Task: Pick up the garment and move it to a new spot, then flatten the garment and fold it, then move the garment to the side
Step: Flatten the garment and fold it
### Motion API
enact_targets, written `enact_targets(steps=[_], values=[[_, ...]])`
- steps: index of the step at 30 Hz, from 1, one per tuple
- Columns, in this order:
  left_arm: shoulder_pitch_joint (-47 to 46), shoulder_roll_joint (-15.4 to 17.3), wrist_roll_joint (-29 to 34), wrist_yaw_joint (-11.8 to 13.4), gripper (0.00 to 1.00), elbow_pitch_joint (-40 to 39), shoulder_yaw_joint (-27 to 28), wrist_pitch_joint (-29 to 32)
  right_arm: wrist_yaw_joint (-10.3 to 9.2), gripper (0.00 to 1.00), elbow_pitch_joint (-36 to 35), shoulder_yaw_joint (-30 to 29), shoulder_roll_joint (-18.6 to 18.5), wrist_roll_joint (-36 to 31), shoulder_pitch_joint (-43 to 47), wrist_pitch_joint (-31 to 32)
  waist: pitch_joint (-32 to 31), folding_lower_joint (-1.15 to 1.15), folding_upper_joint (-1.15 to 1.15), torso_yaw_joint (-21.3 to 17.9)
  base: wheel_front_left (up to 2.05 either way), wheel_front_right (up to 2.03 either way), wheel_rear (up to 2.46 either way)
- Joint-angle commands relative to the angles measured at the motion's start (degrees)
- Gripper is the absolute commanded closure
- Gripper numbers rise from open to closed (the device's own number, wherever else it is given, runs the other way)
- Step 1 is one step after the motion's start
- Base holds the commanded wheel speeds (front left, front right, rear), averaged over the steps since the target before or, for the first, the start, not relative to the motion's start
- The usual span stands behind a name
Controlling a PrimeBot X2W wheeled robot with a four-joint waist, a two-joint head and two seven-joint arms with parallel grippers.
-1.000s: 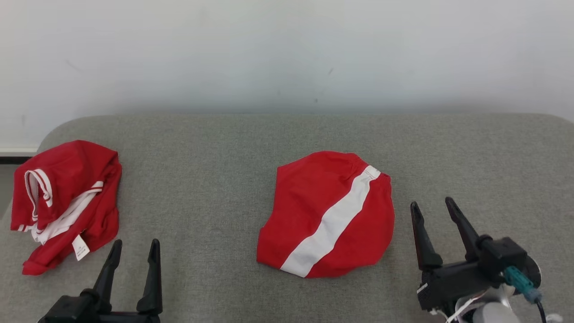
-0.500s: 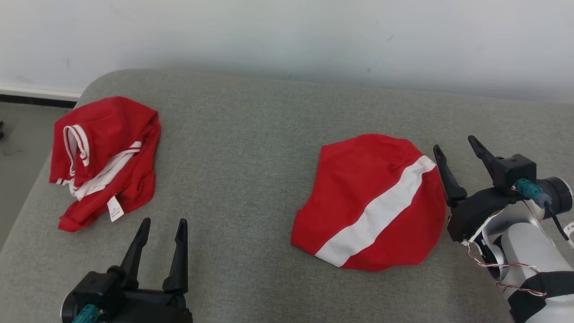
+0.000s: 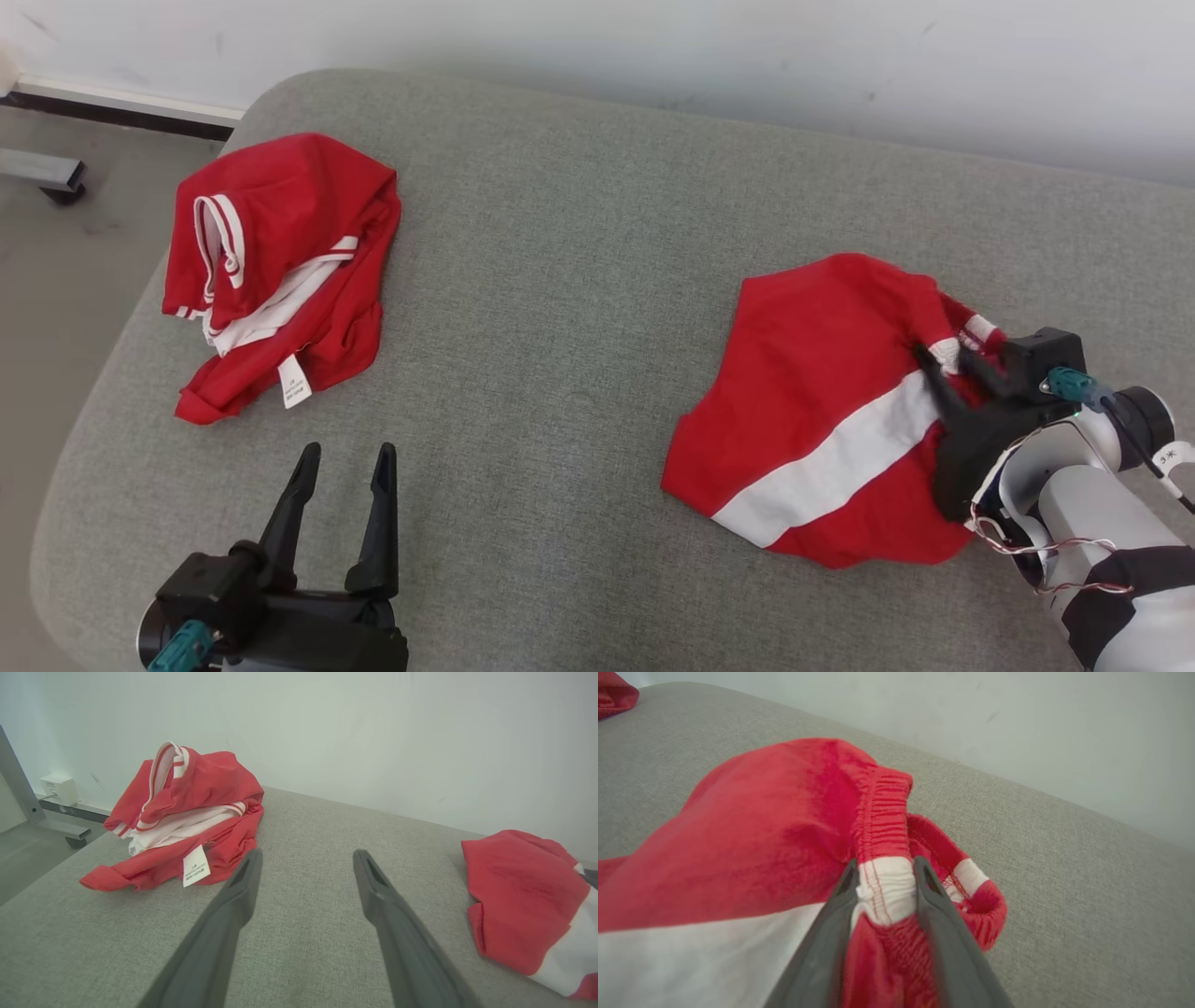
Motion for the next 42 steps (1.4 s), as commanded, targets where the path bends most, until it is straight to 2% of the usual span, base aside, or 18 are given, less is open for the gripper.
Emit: enact_targets(steps=[1, 7, 12, 17, 21, 28, 29, 30, 31, 36, 42], values=[[0.0, -0.2, -0.3, -0.3, 0.0, 0.2, 0.2, 0.0, -0.13, 1.0, 0.0, 0.5, -0.4, 0.4, -0.4, -0.6, -0.4, -0.01, -0.01, -0.6, 0.0, 0.0, 0.0], [0.6, -0.3, -0.1, -0.2, 0.0, 0.3, 1.1, 0.0, -0.13, 1.0, -1.6, 3.2, -0.9, 3.0, -0.9, -5.1, -2.1, -0.01, -0.01, -3.7, 0.0, 0.0, 0.0], [1.8, -0.4, 0.1, -0.2, 0.0, 0.3, 2.1, 0.0, -0.13, 1.0, -5.4, 2.4, -1.0, 5.7, 1.7, -7.5, -3.3, -0.01, -0.01, -7.3, 0.0, 0.0, 0.0], [2.8, -0.4, 0.4, -0.2, 0.0, 0.8, 1.7, 0.0, -0.13, 1.0, -11.5, -2.9, -3.0, 7.0, 8.5, -8.6, -3.9, -0.01, -0.01, -10.4, 0.0, 0.0, 0.0], [1.8, -0.2, 0.5, -0.2, 0.0, 1.3, 1.2, 0.0, -0.13, 1.0, -16.4, -10.1, -3.9, 6.4, 16.6, -8.7, -3.5, -0.01, -0.01, -11.9, 0.0, 0.0, 0.0], [1.8, 0.1, 0.7, -0.2, 0.0, 1.3, 0.9, 0.0, -0.13, 1.0, -25.3, -21.1, 1.1, 5.2, 31.2, -6.2, -3.6, -0.01, -0.01, -13.0, 0.0, 0.0, 0.0], [2.0, 0.2, 0.8, -0.2, 0.0, 1.4, 0.9, 0.0, -0.13, 0.74, -26.4, -22.0, 2.1, 4.7, 32.4, -6.0, -3.7, -0.01, -0.01, -13.2, 0.0, 0.0, 0.0], [2.1, 0.3, 0.8, -0.2, 0.0, 1.5, 0.9, 0.0, -0.13, 0.3, -27.6, -23.1, 3.0, 4.0, 33.3, -5.8, -3.8, -0.01, -0.01, -13.4, 0.0, 0.0, 0.0], [2.3, 0.3, 0.8, -0.2, 0.0, 1.6, 0.9, 0.0, -0.13, 0.0, -28.8, -24.1, 3.8, 3.1, 34.1, -5.9, -4.1, -0.01, -0.01, -13.6, 0.0, 0.0, 0.0], [2.5, 0.5, 0.9, -0.2, 0.0, 1.8, 0.9, 0.0, -0.13, 0.0, -35.7, -27.5, 6.8, -2.3, 36.0, -6.9, -5.5, -0.01, -0.01, -14.1, 0.0, 0.0, 0.0], [3.0, 0.8, 0.8, -0.2, 0.0, 1.9, 0.7, 0.0, -0.13, 0.0, -42.5, -28.1, 9.2, -5.9, 36.8, -7.5, -6.6, -0.01, -0.01, -14.2, 0.0, 0.0, 0.0]])
